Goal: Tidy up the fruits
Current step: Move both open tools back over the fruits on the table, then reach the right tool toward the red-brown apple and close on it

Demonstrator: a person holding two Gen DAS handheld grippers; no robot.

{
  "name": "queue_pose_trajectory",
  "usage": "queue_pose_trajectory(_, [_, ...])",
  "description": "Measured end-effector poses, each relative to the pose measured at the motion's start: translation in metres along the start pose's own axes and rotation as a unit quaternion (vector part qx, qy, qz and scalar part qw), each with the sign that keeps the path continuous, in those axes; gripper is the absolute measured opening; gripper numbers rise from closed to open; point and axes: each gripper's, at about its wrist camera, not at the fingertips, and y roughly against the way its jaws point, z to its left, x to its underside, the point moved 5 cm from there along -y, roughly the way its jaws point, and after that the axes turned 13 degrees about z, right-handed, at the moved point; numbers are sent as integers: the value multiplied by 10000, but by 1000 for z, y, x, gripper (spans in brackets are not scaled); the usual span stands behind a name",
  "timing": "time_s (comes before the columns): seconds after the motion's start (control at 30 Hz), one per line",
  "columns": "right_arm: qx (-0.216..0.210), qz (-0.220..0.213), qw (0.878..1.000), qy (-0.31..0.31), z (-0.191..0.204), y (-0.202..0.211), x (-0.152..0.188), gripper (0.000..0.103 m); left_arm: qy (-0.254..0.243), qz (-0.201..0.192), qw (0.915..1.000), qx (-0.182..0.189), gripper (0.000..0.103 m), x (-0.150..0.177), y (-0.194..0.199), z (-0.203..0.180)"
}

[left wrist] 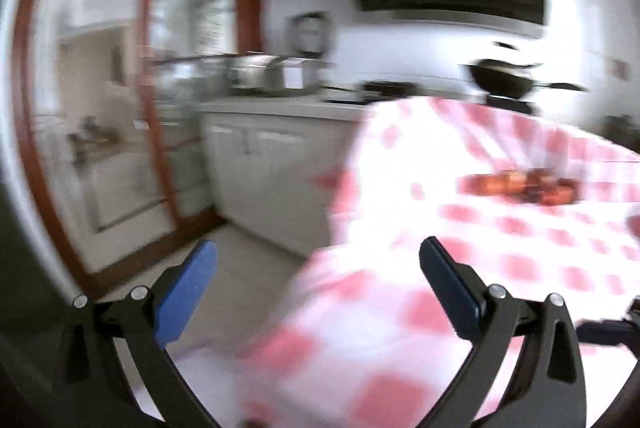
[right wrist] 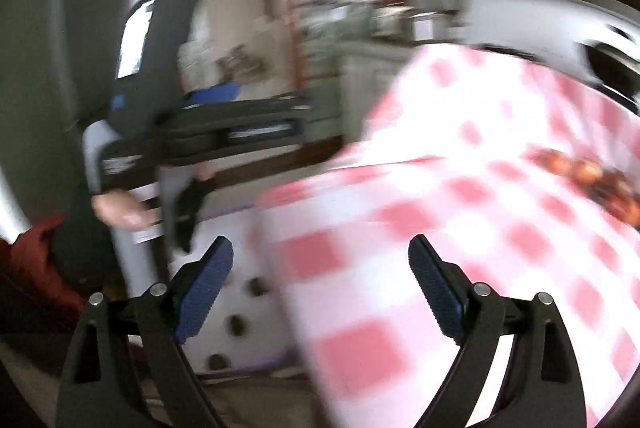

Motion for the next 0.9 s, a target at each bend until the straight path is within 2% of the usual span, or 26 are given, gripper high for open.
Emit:
queue_pose_trajectory(0.03, [201, -86, 9995, -243, -26, 10, 2, 88, -78, 93, 9994, 314, 101, -9, -6, -24])
queue_pose_trajectory(0.1, [502, -212, 9955, -772, -74, 20, 7, 88, -181, 280, 9969, 710, 101, -22, -23, -70])
queue_pose_trajectory(0.23, [945, -495, 9770, -1846, -174, 44, 25, 88, -285, 856, 9896, 1119, 101, -43, -86, -167])
queue_pose_trajectory(0.33, [1121, -628, 9618, -2418, -236, 45, 42, 88, -112, 1323, 9808, 1427, 101, -46, -129, -224])
queue_pose_trajectory(0.4, [1055, -800, 9512, -2787, -262, 54, 57, 88, -90, 1476, 9775, 1503, 101, -52, -153, -259])
queue_pose_trajectory(0.53, [889, -1105, 9161, -3750, -303, 66, 92, 88, -129, 1670, 9755, 1425, 101, -60, -203, -324])
queue_pose_trajectory(0.6, [1028, -1069, 9057, -3972, -309, 67, 100, 88, -116, 1717, 9750, 1405, 101, -62, -218, -340])
queue_pose_trajectory(0.73, [1380, -1110, 9018, -3942, -314, 67, 100, 88, -96, 1958, 9685, 1536, 101, -60, -240, -355])
queue_pose_trajectory(0.8, [1342, -1098, 8978, -4048, -319, 64, 100, 88, -161, 1981, 9652, 1701, 101, -60, -246, -358])
queue_pose_trajectory(0.9, [1182, -1117, 8906, -4246, -329, 60, 94, 88, -329, 1737, 9685, 1756, 101, -61, -241, -346])
